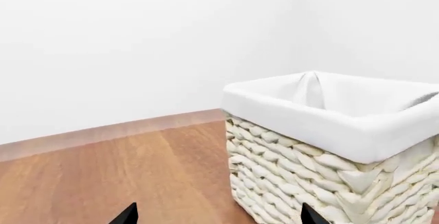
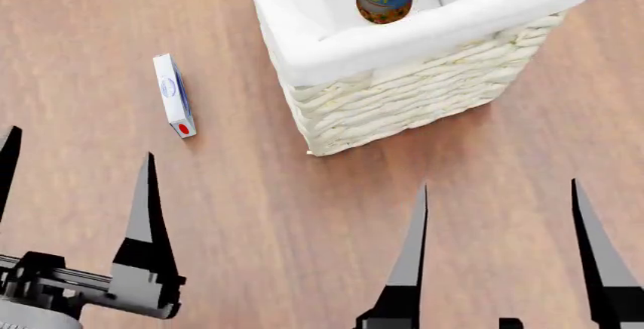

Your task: Pick up the alphabet soup and the cream cheese box, and put them in the basket.

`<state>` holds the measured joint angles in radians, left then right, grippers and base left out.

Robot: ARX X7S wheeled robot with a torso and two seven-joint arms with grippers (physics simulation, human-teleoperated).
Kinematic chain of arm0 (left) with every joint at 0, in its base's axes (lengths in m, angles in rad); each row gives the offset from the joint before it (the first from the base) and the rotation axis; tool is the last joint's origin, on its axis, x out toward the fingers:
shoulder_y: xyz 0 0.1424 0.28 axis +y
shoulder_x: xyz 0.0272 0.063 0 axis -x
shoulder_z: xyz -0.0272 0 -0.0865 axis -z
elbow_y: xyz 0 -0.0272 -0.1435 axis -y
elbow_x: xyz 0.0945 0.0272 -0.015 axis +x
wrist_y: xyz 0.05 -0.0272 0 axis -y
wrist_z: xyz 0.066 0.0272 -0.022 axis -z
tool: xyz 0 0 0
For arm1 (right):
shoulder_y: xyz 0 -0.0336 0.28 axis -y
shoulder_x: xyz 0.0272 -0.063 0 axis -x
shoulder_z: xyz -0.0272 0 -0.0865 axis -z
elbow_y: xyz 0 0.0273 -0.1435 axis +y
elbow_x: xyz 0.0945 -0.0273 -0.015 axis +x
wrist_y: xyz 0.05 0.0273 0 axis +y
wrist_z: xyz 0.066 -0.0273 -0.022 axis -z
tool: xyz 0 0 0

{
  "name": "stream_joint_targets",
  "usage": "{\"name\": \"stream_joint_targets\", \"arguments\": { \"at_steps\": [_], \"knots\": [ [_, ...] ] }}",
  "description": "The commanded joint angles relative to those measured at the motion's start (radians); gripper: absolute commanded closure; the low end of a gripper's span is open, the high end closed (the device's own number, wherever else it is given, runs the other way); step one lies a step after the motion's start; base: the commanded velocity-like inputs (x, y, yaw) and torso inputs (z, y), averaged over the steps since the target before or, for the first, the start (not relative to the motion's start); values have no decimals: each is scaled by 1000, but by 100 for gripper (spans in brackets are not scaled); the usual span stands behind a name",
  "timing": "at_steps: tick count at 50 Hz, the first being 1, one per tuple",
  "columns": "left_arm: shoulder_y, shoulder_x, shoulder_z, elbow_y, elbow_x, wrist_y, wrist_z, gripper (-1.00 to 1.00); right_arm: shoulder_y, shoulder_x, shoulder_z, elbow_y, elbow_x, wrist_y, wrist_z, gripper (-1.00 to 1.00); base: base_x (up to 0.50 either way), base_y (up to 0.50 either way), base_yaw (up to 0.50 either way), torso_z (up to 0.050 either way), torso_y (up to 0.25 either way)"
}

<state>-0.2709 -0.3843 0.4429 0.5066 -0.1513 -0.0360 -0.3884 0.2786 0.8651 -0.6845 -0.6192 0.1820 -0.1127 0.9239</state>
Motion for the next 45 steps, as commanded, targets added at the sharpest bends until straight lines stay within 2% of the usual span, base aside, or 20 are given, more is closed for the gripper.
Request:
{"name": "stream_joint_targets", "arguments": {
  "at_steps": [1,10,12,31,38,45],
  "knots": [
    [-216,80,-3,-228,-121,-10,110,-100,-6,0,-7,-18,-3,15,-3,-100,0,0,0,0,0],
    [-325,148,-20,-475,-161,40,157,-100,-8,0,-7,-22,-4,21,-3,-100,0,0,0,0,0],
    [-330,155,-36,-485,-207,35,171,-100,-10,1,-7,-22,-3,22,-3,-100,0,0,0,0,0],
    [-359,184,-49,-647,-216,79,178,-100,-27,-5,-9,1,-9,5,-2,-100,0,0,0,0,0],
    [-391,222,-33,-846,-172,166,199,-100,-32,-9,-12,6,-17,5,1,-100,0,0,0,0,0],
    [-417,243,-32,-956,-165,209,210,-100,-32,-6,-10,-8,-6,22,0,-100,0,0,0,0,0]
  ]
}}
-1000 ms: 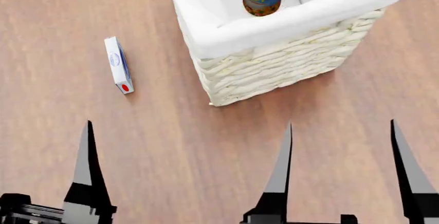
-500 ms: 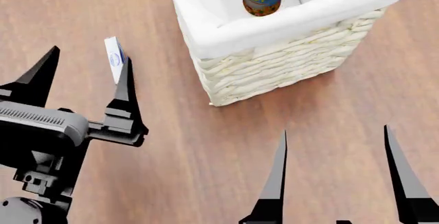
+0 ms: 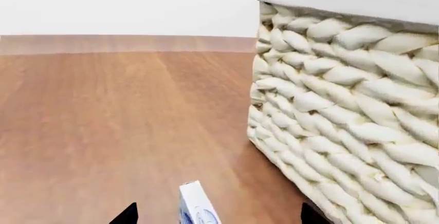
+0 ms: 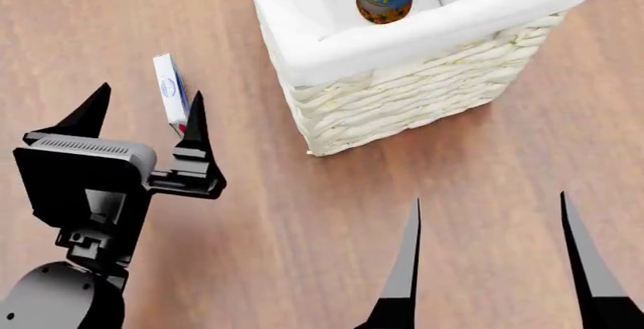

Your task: Pick up the alphabet soup and the cream cheese box, and put them in the basket.

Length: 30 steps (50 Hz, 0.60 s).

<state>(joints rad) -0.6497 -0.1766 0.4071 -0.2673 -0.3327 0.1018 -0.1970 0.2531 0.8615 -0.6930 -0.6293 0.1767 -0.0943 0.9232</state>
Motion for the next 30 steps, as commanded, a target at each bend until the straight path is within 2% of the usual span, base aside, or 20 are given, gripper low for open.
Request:
{"name": "stream_joint_targets", "arguments": {
  "at_steps": [1,11,30],
  "knots": [
    [-38,37,3,-184,13,71,19,-100,-8,-2,-2,4,-2,0,1,-100,0,0,0,0,0],
    [-73,65,10,-284,20,121,30,-100,-27,11,4,-9,-4,9,14,-100,0,0,0,0,0],
    [-184,121,-4,-596,15,253,49,-100,-42,9,8,11,2,-18,15,-100,0,0,0,0,0]
  ]
}}
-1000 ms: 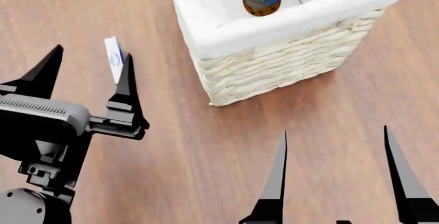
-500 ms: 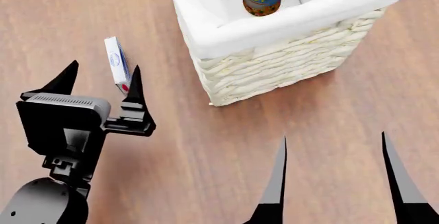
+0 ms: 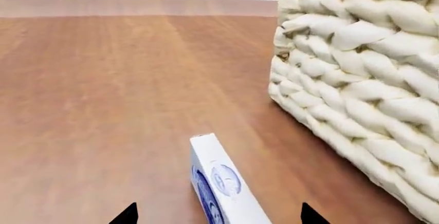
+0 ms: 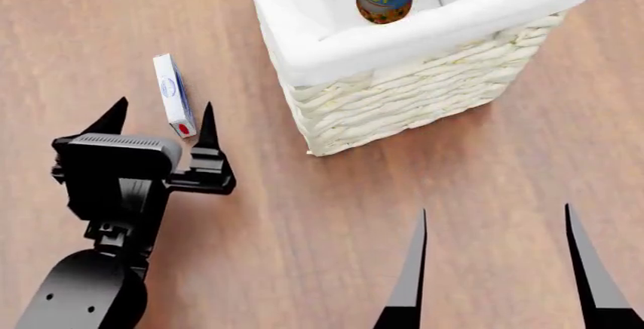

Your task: Pick up the alphabet soup and the cream cheese box, and put them in the basket.

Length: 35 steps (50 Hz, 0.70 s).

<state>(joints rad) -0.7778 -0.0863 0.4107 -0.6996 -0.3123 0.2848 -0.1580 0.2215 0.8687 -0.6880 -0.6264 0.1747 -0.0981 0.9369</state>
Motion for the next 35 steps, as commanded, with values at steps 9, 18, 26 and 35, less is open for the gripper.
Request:
{"name": "stream_joint_targets", "arguments": {
  "at_steps": [9,18,26,35],
  "knots": [
    [-63,31,7,-187,-3,91,8,-100,-12,-3,4,17,6,-18,0,-100,0,0,0,0,-1],
    [-49,19,10,-153,-22,84,10,100,-11,-9,2,21,7,-17,-5,-100,0,0,0,0,0],
    [-37,3,15,-94,-36,56,4,100,-12,-15,-1,27,5,-22,-9,-100,0,0,0,0,0],
    [-4,-66,23,199,-56,-78,-57,100,-1,-26,-4,31,11,-20,-20,-100,0,0,0,0,0]
  ]
}}
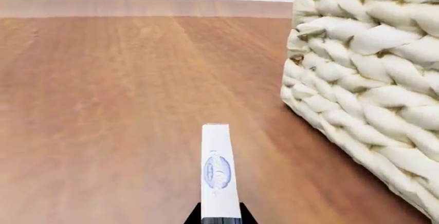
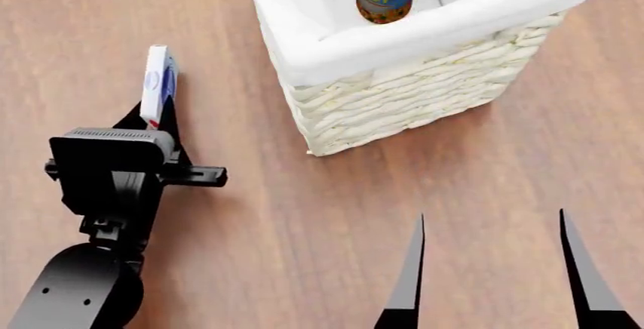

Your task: Pick up the alphabet soup and the cream cheese box, and put them in the basket.

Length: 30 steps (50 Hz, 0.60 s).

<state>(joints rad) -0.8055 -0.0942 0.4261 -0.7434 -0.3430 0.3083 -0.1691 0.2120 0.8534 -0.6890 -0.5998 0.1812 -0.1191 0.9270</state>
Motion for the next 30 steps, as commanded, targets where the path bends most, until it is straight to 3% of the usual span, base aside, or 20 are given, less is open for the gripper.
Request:
{"name": "stream_joint_targets", "arguments": {
  "at_steps": [1,7,14,30],
  "knots": [
    [31,-83,5,339,-29,-140,-72,100,9,-12,-3,3,7,-2,-11,-100,0,0,0,0,0],
    [29,-177,-11,692,-50,-284,-150,100,5,-14,-5,8,8,-12,-15,-100,0,0,0,0,0],
    [-43,-231,-34,908,-74,-395,-197,100,17,-18,1,1,17,-11,-21,-100,0,0,0,0,0],
    [-369,-211,-72,842,-131,-499,-158,100,25,-24,-1,-14,19,-6,-30,-100,0,0,0,0,0]
  ]
}}
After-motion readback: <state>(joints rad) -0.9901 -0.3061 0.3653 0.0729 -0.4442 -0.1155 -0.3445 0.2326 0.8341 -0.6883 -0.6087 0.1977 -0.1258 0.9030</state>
